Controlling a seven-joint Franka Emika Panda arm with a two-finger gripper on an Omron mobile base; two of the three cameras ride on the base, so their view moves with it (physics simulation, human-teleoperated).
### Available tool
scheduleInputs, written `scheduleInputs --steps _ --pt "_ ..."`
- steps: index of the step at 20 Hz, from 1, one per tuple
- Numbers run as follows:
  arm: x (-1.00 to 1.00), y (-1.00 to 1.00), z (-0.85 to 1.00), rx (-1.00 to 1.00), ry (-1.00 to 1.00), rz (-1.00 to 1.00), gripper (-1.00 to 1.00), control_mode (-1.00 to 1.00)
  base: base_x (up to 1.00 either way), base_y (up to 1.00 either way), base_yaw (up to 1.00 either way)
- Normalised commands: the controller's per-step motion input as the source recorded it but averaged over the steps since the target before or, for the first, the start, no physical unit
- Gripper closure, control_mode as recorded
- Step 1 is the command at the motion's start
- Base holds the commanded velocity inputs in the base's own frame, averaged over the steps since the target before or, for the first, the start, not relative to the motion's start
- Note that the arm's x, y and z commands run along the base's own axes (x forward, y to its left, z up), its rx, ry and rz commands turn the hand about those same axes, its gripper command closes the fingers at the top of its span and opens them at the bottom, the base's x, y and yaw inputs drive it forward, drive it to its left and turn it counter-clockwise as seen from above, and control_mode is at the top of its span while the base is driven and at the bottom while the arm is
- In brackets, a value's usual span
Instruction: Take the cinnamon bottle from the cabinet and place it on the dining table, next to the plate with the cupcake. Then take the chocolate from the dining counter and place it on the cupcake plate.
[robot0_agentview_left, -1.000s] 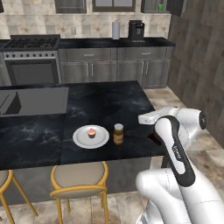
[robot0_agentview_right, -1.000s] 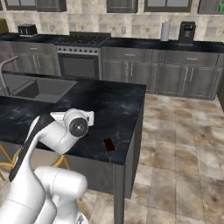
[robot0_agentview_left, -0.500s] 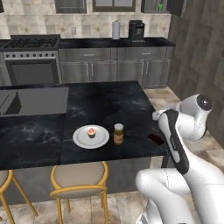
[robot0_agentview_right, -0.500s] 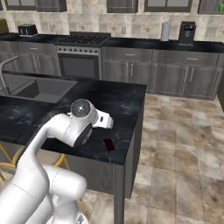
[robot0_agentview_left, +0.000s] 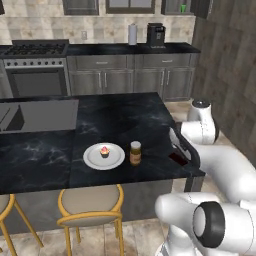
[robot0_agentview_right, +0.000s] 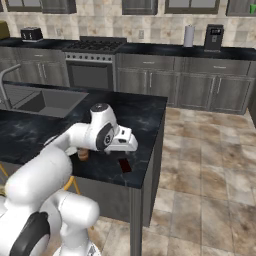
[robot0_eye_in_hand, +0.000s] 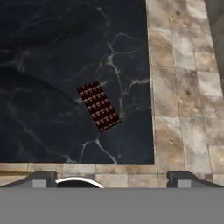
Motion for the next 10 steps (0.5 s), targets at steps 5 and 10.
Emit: scheduleInputs --steps 5,10 --pt "0.16 -0.02 -0.32 -0.01 0.32 0.05 -1.00 -1.00 0.00 0.00 0.00" --pt "0.32 -0.04 -0.53 0.00 0.22 0.13 -1.00 -1.00 0.00 0.00 0.00"
